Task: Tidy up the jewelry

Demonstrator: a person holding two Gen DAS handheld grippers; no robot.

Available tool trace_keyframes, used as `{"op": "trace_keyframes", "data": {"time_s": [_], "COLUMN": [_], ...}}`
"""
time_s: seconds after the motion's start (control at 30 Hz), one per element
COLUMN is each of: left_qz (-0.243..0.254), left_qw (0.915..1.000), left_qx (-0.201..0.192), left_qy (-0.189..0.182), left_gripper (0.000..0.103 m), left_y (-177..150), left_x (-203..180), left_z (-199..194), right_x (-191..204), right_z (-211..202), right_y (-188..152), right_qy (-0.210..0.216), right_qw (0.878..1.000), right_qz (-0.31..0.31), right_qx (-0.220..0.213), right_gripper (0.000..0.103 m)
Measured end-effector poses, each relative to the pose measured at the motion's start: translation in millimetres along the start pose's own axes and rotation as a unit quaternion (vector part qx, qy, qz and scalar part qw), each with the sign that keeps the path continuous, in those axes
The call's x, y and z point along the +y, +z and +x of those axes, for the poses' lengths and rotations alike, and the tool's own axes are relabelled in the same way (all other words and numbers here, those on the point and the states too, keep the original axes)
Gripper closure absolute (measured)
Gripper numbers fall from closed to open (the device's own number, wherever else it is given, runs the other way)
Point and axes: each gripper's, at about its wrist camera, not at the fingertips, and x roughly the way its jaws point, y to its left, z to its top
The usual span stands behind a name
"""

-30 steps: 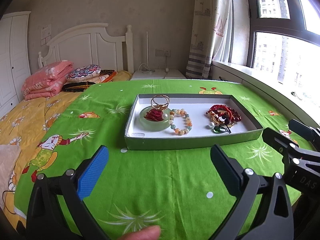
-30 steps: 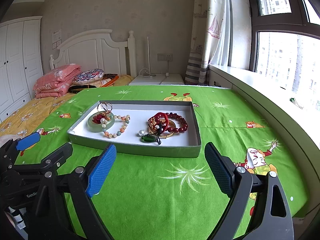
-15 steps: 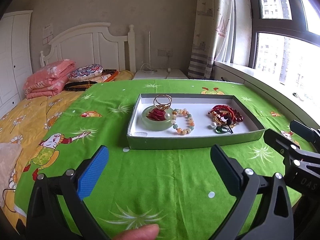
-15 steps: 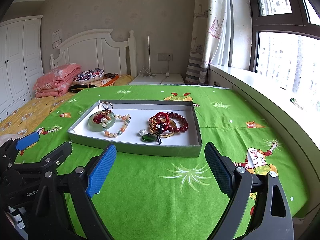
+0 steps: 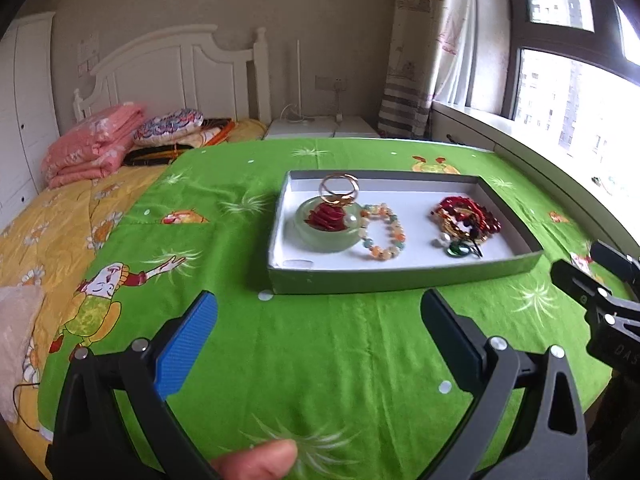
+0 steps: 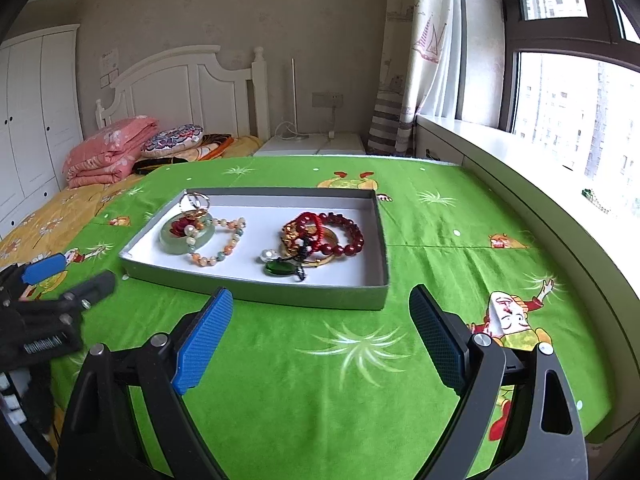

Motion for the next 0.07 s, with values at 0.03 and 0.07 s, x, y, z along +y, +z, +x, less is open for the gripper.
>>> {"op": "trace_keyframes", "data": {"time_s": [0.03, 0.07], "left_qz": [-0.016, -0.032], "left_qw": [0.9998, 0.9992], "left_qx": [0.013, 0.026], "left_qy": [-0.004, -0.001], "left_gripper": [0.005, 0.005], "left_y": [9.1, 18.3], "left_x": [16.3, 33.6], "left_z": [6.9, 14.9], "right_x": [-11.8, -25.1], "right_z": [8.2, 16.3], "right_y": [5.0, 9.6], "right_qy": [-0.009, -0.021], "right_qw": [1.0, 0.999], "right_qz": [-0.001, 0.0], "right_qx": [0.017, 0.031], "right_gripper": [0.019, 0.019]}}
